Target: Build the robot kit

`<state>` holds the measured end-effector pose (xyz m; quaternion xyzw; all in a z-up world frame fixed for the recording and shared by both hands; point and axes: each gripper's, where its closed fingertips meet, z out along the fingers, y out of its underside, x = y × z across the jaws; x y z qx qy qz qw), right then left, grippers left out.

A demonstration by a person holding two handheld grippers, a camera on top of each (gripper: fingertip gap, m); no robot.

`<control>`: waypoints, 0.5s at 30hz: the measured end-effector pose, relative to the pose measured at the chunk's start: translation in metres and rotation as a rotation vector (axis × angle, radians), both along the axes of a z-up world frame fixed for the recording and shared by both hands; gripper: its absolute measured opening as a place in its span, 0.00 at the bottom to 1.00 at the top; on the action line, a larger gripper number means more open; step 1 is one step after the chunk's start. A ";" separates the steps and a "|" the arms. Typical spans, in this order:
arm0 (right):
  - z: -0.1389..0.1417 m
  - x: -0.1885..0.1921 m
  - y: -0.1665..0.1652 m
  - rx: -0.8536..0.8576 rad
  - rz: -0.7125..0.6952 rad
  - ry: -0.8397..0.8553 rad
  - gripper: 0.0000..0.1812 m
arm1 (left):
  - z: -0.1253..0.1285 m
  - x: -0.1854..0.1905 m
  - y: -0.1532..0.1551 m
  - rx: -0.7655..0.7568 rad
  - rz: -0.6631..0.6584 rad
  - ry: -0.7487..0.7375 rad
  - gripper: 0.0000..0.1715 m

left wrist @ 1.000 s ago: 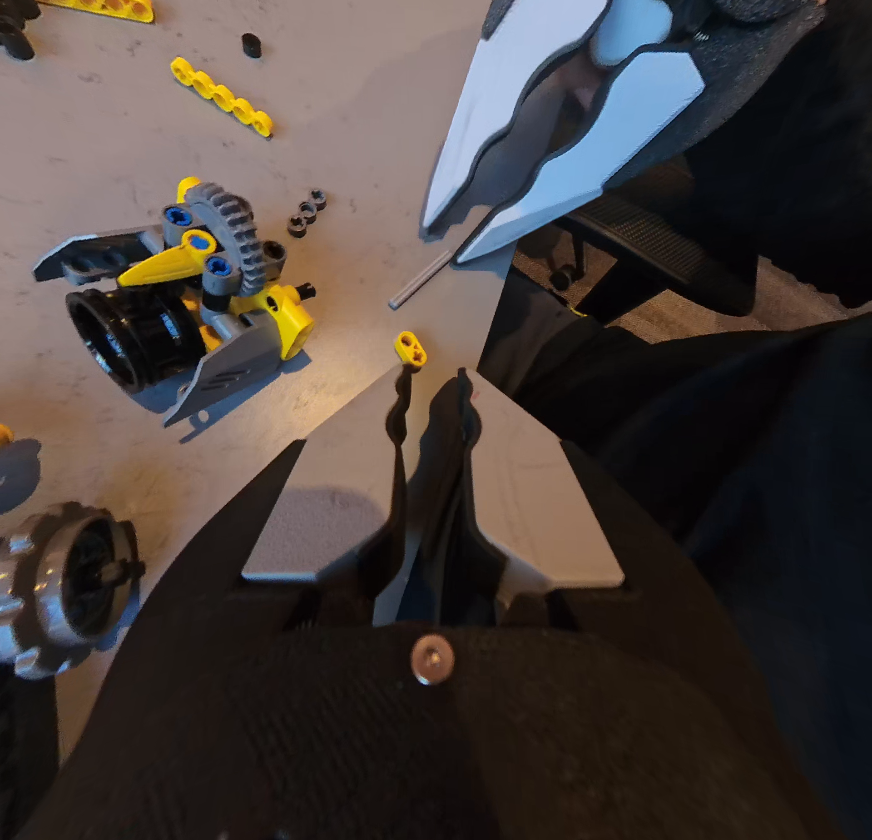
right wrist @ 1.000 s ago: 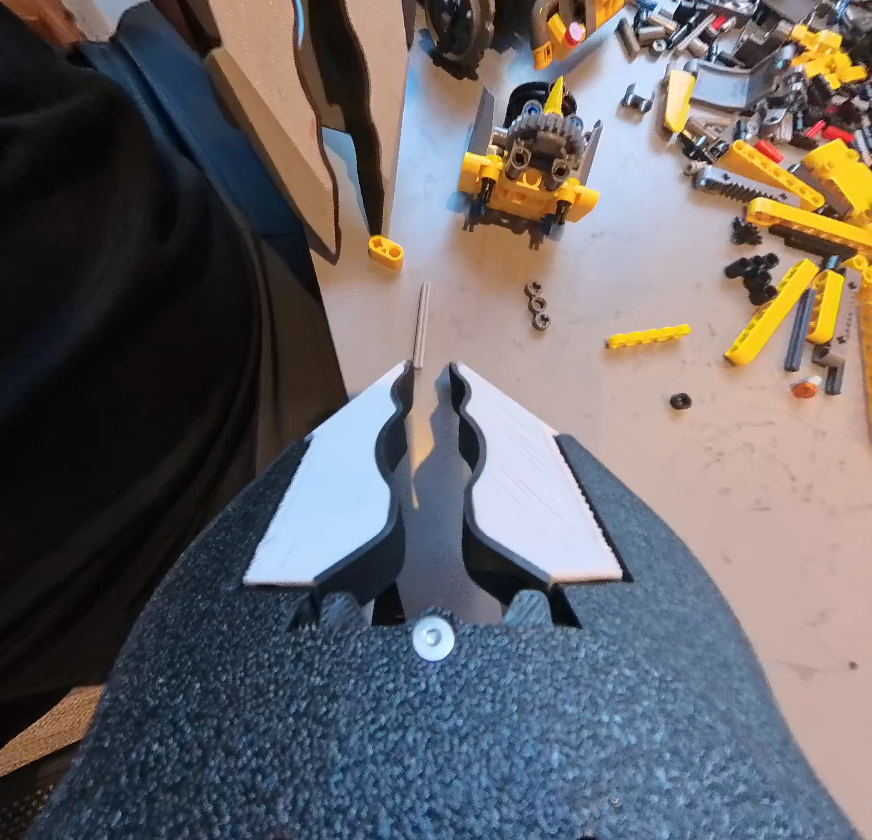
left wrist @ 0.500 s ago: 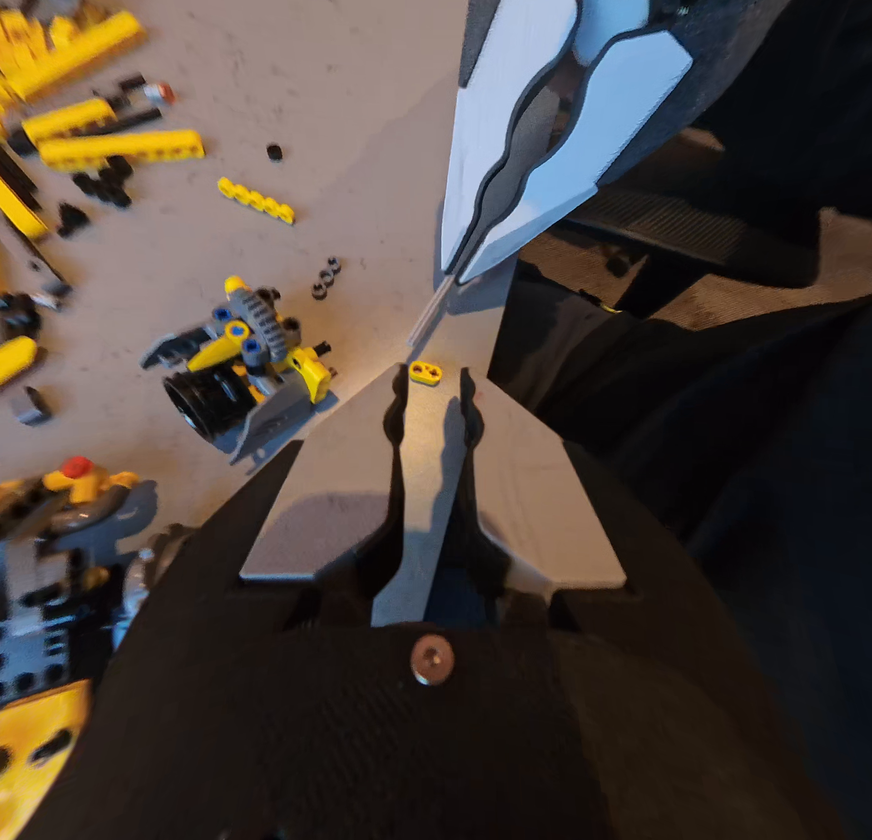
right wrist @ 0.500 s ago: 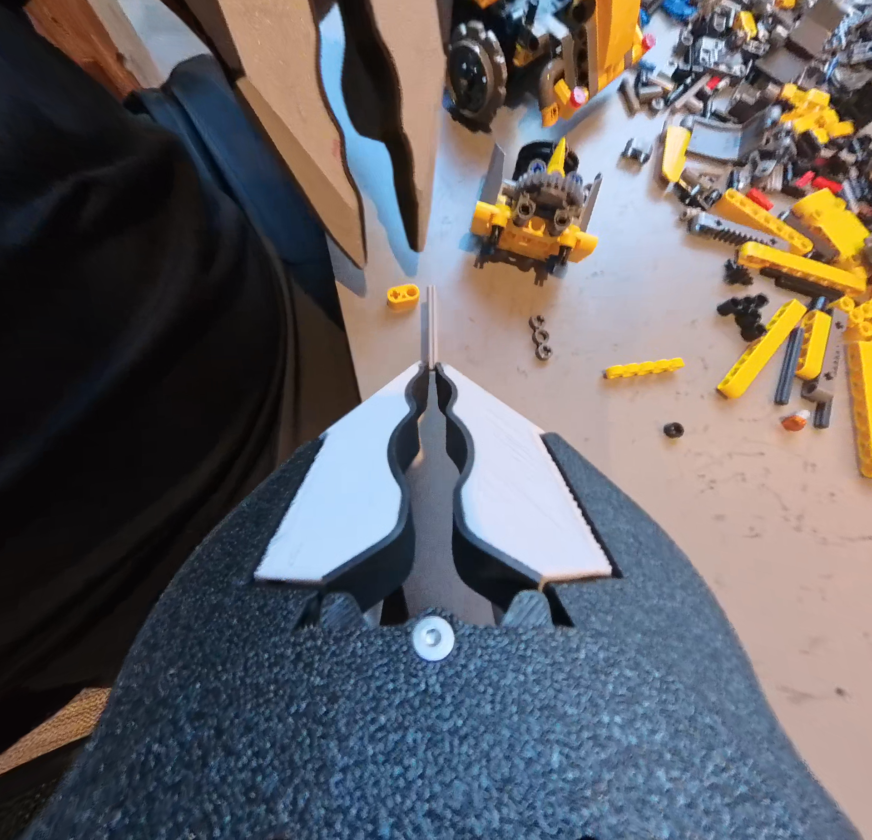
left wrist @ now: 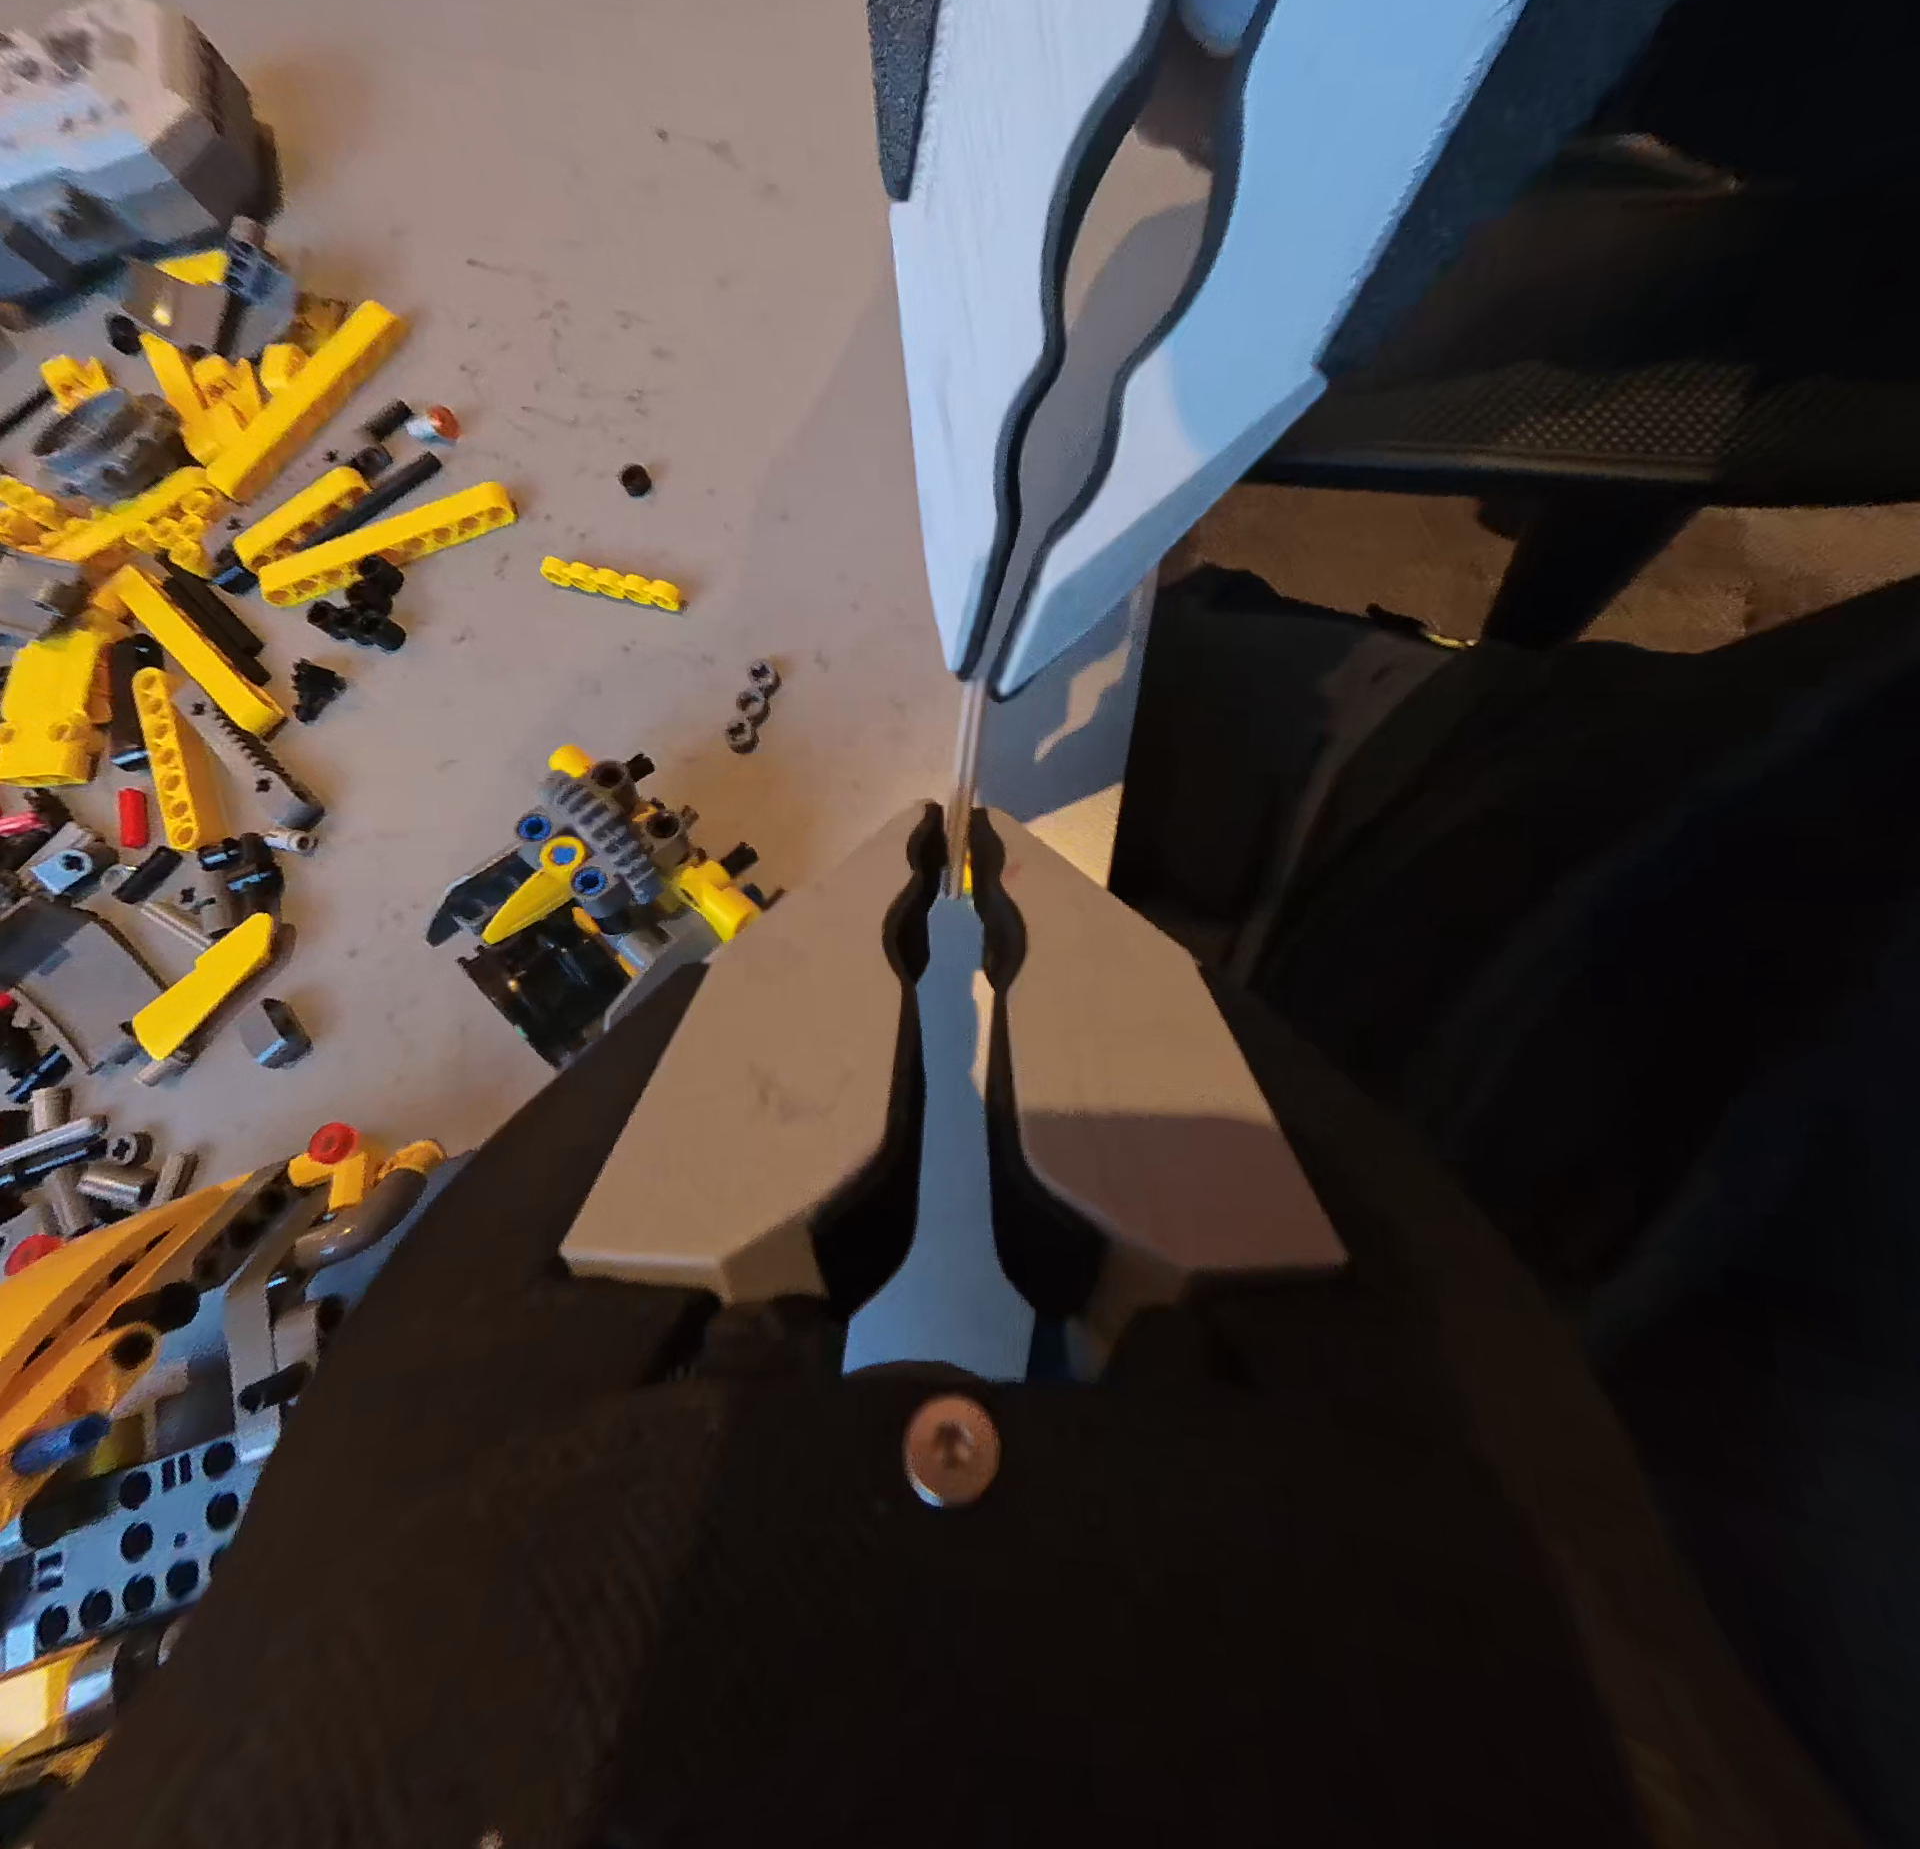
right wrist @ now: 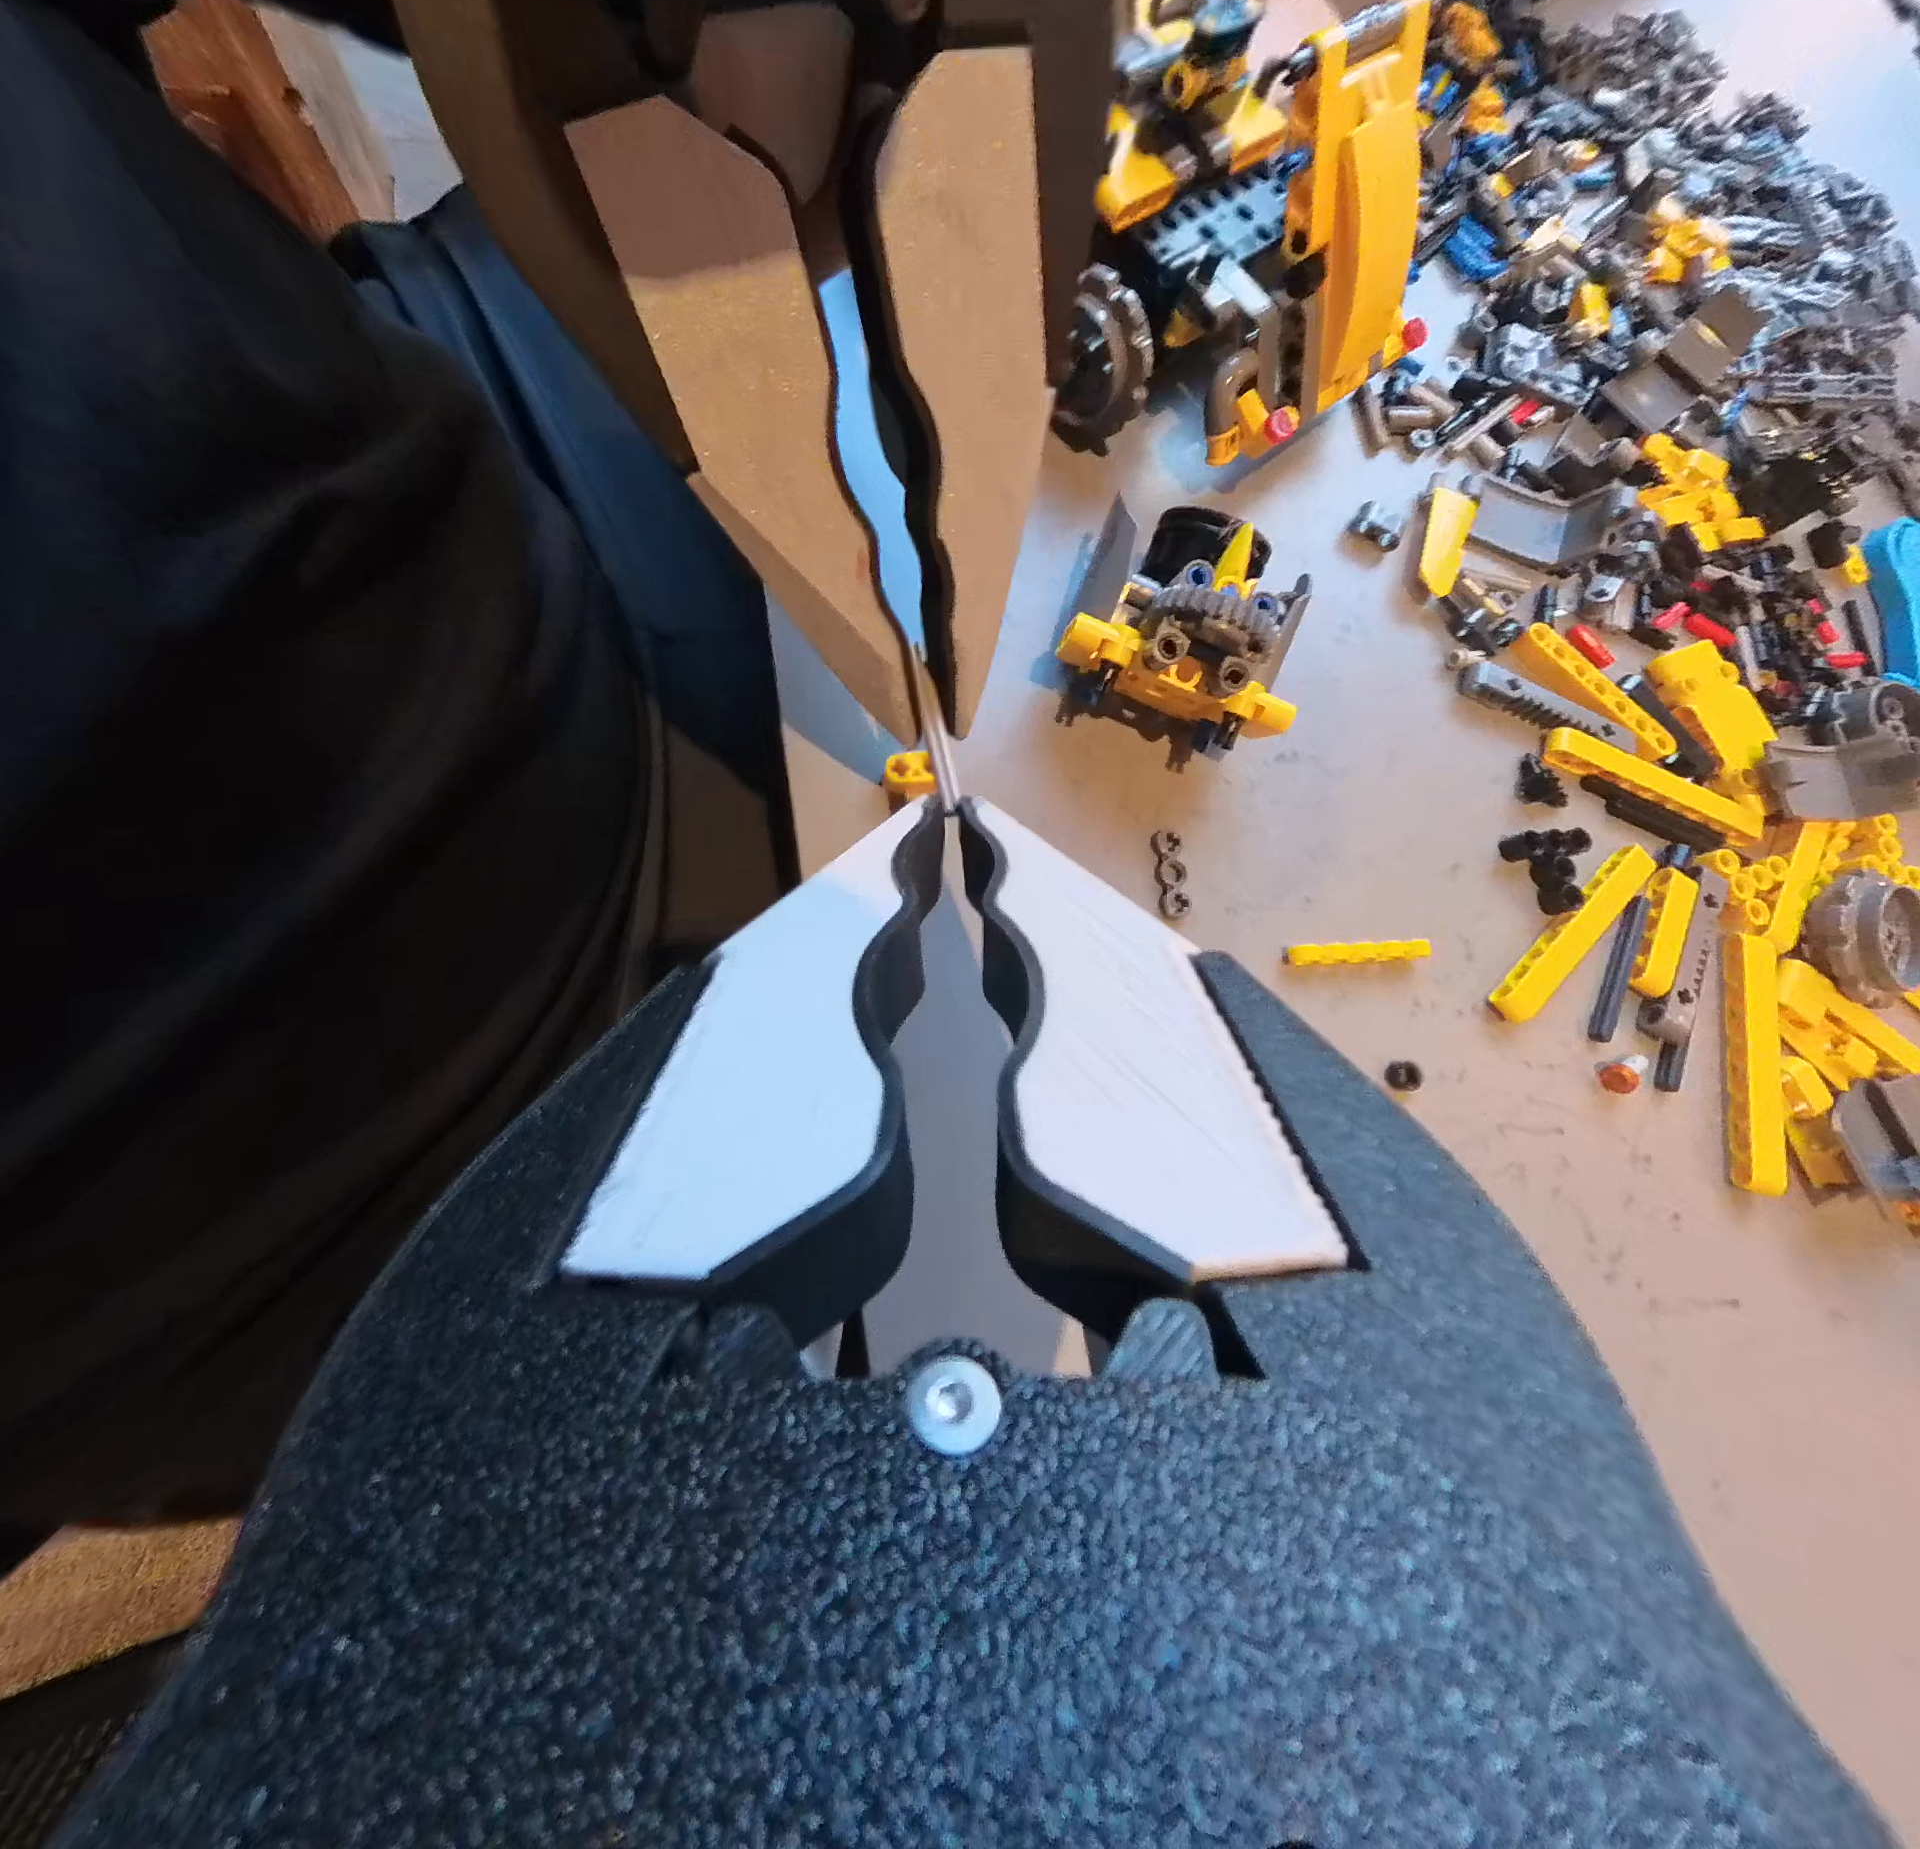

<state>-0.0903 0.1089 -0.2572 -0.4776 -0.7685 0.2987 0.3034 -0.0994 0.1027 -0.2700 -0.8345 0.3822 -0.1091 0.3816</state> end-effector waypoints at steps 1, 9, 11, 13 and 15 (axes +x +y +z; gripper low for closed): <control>0.004 -0.001 0.003 -0.014 -0.018 0.032 0.01 | 0.003 -0.002 0.002 0.031 0.015 -0.015 0.01; 0.053 0.000 0.007 -0.510 -0.080 0.294 0.09 | 0.045 -0.005 0.004 0.224 0.080 -0.269 0.01; 0.052 -0.004 0.000 -0.546 -0.061 0.282 0.09 | 0.049 -0.004 0.004 0.250 0.078 -0.270 0.01; 0.050 -0.009 -0.004 -0.542 -0.059 0.271 0.08 | 0.050 -0.001 0.003 0.265 0.068 -0.260 0.01; 0.050 -0.014 -0.007 -0.549 -0.053 0.261 0.08 | 0.051 0.000 0.003 0.285 0.070 -0.241 0.01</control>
